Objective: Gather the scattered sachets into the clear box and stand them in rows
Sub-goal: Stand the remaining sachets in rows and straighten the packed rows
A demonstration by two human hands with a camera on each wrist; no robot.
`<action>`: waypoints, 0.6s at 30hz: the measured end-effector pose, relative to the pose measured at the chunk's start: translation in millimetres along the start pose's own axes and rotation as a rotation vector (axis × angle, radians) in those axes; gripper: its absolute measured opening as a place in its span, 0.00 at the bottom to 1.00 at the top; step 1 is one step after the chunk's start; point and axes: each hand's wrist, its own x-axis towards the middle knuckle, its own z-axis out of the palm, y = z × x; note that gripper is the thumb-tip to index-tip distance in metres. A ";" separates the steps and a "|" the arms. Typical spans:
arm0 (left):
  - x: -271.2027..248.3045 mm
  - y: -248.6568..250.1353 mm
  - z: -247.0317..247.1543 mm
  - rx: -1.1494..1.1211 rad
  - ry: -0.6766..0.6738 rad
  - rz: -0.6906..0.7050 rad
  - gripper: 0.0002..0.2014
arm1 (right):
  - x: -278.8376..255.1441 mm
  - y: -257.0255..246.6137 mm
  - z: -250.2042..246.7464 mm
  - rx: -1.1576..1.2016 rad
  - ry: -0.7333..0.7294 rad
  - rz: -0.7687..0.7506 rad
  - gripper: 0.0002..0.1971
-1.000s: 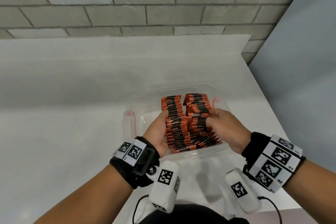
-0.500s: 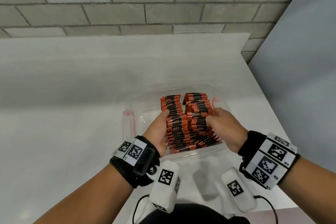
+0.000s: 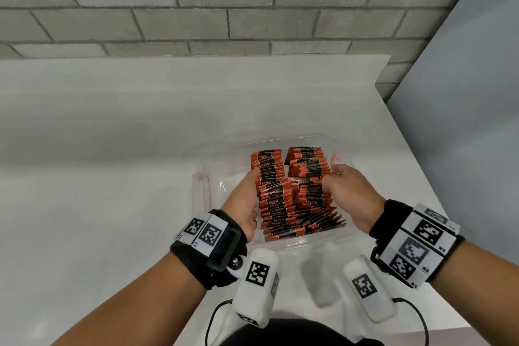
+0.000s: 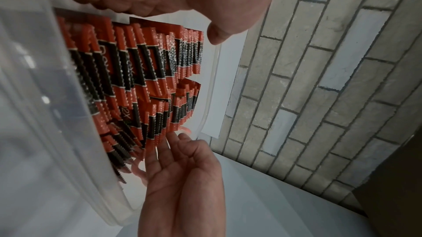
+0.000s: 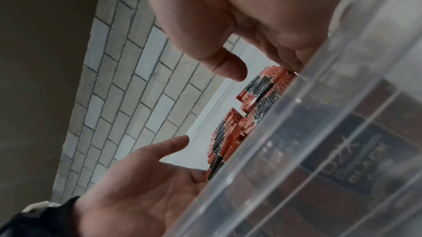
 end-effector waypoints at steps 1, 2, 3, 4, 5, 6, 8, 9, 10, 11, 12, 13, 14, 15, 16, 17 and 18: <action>2.4 1.2 -1.0 0.000 0.013 0.010 0.19 | 1.2 -0.5 -1.3 0.006 0.004 0.005 0.08; 5.2 2.4 -1.4 -0.004 0.016 0.021 0.19 | 2.5 -1.1 -2.1 0.011 0.006 0.006 0.08; 6.7 4.3 -0.5 -0.012 0.007 0.028 0.21 | 4.4 -1.6 -2.0 0.008 0.005 0.006 0.08; 8.0 5.8 0.5 -0.017 -0.010 0.030 0.23 | 6.0 -2.3 -1.2 0.009 -0.002 0.006 0.08; 10.9 6.4 1.1 -0.016 -0.032 0.026 0.25 | 7.6 -2.7 -0.5 0.013 -0.008 0.009 0.07; 14.0 6.1 0.5 -0.018 -0.045 0.023 0.26 | 9.3 -2.8 0.0 0.024 -0.014 0.012 0.07; 17.9 6.0 -0.9 -0.008 -0.017 0.023 0.22 | 11.4 -3.1 -1.2 0.052 -0.017 0.021 0.08; 16.8 6.8 -0.4 0.004 0.005 0.027 0.19 | 12.5 -2.5 -2.3 0.069 -0.012 0.027 0.08; 16.6 7.2 0.3 0.008 0.003 0.033 0.18 | 13.7 -1.8 -3.4 0.079 -0.005 0.035 0.09; 17.9 7.1 0.6 0.010 -0.018 0.035 0.20 | 14.6 -1.9 -3.8 0.079 -0.003 0.040 0.09; 18.4 6.7 1.2 0.008 -0.043 0.033 0.24 | 15.4 -1.4 -3.5 0.079 -0.010 0.052 0.09; 16.5 7.1 2.7 0.005 -0.056 0.031 0.27 | 15.8 -1.3 -3.0 0.072 -0.023 0.063 0.09; 16.5 6.6 3.3 0.000 -0.059 0.037 0.28 | 17.1 -0.8 -2.7 0.070 -0.035 0.075 0.09; 17.3 6.4 3.6 -0.002 -0.053 0.039 0.27 | 18.5 -0.8 -2.2 0.074 -0.035 0.080 0.07; 19.1 6.4 2.7 0.010 -0.033 0.043 0.26 | 18.5 -2.0 -1.9 0.078 -0.028 0.084 0.07; 20.6 6.9 2.0 0.022 -0.005 0.054 0.23 | 19.5 -1.7 -2.2 0.080 -0.016 0.081 0.11; 21.3 7.9 1.5 0.025 0.015 0.062 0.21 | 22.2 -0.6 -2.9 0.087 -0.006 0.087 0.17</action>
